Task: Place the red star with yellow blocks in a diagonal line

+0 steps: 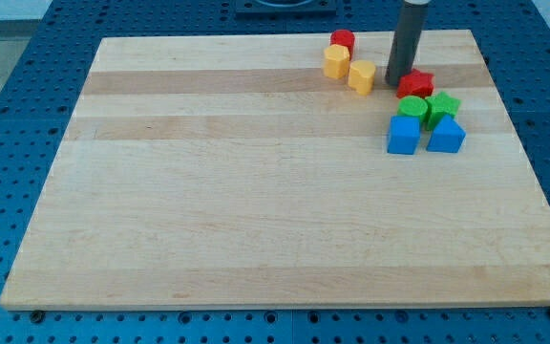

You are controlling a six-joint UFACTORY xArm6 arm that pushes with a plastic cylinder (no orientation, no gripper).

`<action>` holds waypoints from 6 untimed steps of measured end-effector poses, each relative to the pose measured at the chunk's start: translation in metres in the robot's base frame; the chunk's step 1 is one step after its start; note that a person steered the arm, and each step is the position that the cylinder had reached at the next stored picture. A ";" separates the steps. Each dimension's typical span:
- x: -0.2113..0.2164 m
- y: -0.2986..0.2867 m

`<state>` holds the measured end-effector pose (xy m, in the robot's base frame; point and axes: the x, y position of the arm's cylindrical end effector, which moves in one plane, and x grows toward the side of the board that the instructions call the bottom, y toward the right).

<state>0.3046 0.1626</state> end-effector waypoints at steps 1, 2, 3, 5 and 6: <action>-0.001 0.009; -0.001 0.060; -0.001 0.107; 0.026 0.120; 0.054 0.063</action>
<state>0.3582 0.2258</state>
